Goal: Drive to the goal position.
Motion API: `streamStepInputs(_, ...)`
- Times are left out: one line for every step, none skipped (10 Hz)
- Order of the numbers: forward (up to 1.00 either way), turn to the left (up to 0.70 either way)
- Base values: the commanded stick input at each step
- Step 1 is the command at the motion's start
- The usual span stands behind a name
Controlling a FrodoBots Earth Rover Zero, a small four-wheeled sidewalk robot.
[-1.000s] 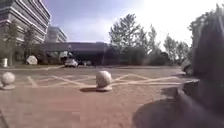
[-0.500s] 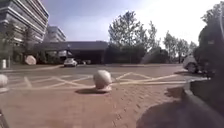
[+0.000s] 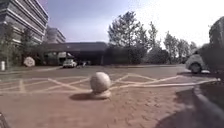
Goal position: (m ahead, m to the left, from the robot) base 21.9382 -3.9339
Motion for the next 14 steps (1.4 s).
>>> streamStepInputs(0.7, -0.14)
streamStepInputs(0.7, -0.14)
streamStepInputs(0.7, -0.14)
streamStepInputs(0.7, -0.14)
streamStepInputs(0.69, -0.14)
streamStepInputs(0.65, -0.14)
streamStepInputs(0.56, -0.14)
streamStepInputs(0.04, -0.43)
streamStepInputs(0.0, -0.45)
streamStepInputs(0.0, -0.45)
streamStepInputs(0.08, -0.52)
streamStepInputs(0.31, -0.38)
streamStepInputs(0.43, -0.26)
streamStepInputs(0.45, -0.27)
